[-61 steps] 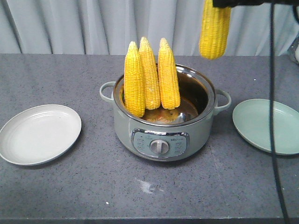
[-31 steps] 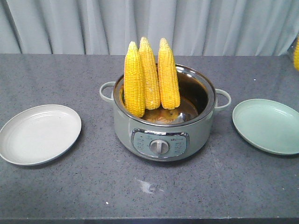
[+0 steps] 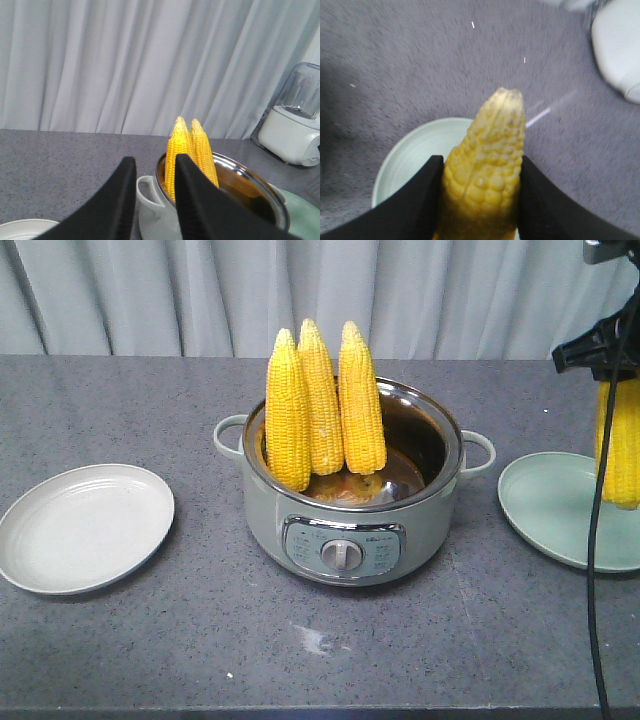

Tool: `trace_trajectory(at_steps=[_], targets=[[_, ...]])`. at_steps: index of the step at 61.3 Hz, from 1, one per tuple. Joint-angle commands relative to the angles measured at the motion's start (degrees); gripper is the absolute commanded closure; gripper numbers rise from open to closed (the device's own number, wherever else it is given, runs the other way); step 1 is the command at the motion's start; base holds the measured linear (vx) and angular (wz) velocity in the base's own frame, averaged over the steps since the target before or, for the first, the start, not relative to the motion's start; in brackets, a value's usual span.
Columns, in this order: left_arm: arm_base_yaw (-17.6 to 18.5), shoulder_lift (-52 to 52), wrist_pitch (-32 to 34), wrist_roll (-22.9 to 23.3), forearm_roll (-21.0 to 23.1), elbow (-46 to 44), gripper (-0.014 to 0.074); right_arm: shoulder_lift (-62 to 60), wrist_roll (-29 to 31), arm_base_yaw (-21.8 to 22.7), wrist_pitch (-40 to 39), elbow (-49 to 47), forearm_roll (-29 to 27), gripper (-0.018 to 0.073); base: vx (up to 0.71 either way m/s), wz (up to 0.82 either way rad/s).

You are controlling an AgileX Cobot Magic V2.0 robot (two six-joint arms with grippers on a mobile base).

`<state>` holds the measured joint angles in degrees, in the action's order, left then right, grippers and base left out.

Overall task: Distribute corn equally
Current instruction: 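Carry the cob over the pale green plate and lower it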

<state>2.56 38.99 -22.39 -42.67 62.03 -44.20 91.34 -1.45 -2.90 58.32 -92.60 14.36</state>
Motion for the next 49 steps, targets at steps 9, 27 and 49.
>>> trace_trajectory(at_steps=[9,27,49], targets=[[0.0,0.2,1.3,0.0,1.8,-2.0,0.0395,4.3,10.1,9.5,-3.0,-1.7,-14.4,0.0564,0.00,0.00],[0.0,0.2,1.3,0.0,1.8,-2.0,0.0395,10.7,18.1,11.7,-4.8,-1.7,-19.5,0.0550,0.00,0.00],[0.0,0.2,1.3,0.1,1.8,-2.0,0.0395,14.3,18.1,11.7,-4.2,-1.7,-20.3,0.0353,0.00,0.00]])
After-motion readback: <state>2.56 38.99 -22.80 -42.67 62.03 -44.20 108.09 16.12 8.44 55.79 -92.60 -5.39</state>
